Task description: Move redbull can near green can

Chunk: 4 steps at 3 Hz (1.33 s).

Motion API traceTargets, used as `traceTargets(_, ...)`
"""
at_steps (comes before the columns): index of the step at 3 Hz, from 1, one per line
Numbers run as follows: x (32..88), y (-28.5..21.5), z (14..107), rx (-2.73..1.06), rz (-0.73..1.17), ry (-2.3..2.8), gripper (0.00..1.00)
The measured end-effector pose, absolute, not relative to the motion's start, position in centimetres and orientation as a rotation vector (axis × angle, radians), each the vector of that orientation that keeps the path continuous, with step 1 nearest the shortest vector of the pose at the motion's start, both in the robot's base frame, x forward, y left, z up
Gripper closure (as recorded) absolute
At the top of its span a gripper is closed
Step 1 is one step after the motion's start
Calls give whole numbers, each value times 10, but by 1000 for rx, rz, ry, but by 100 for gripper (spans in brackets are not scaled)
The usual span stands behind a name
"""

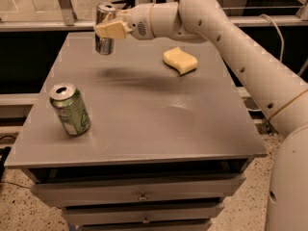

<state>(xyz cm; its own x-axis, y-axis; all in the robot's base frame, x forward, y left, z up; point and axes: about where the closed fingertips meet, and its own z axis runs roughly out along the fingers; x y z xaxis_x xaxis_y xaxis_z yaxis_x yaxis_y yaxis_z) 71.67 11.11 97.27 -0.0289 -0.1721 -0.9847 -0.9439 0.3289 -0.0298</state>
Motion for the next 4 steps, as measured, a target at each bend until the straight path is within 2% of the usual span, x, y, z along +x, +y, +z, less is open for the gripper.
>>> traceTargets(1, 699, 121, 963, -1153, 901, 1467, 100)
traceTargets(4, 563, 116, 924, -1529, 1019, 1385, 100)
